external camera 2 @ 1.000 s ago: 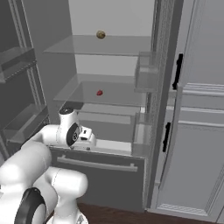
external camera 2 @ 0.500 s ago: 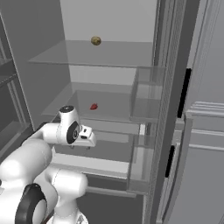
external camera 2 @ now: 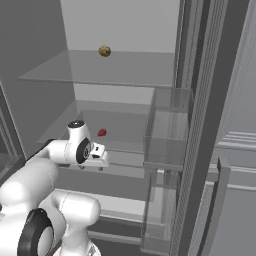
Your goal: Take the strawberry from the fridge and place it on top of the pancake, located on the dining counter.
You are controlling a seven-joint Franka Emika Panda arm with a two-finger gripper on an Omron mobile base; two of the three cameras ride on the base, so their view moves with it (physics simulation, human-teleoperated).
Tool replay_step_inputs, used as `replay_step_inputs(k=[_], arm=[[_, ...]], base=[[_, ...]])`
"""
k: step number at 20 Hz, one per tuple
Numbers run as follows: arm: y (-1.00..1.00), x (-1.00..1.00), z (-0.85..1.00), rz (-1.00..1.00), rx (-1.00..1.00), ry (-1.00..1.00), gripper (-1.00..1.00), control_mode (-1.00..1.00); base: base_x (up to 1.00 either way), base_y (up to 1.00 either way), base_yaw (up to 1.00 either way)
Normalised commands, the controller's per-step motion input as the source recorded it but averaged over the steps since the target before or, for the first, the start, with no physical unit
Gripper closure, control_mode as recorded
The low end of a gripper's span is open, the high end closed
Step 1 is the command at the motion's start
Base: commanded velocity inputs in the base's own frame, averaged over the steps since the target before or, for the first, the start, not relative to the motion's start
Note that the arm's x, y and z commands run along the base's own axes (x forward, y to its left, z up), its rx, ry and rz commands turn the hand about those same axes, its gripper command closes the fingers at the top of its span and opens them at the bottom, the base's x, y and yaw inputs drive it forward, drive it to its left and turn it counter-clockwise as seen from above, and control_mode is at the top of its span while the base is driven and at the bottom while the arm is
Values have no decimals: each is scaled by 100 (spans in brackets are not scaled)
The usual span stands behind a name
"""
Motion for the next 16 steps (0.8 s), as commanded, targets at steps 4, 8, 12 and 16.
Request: replay_step_inputs(k=[4,8,12,16], arm=[[0,0,0,0,0,0,-100,100],[0,0,0,0,0,0,-100,100],[5,7,0,0,0,-19,-100,-100],[1,24,5,0,9,-26,-100,-100]], base=[[45,22,-1],[19,10,0],[0,0,0],[0,0,0]])
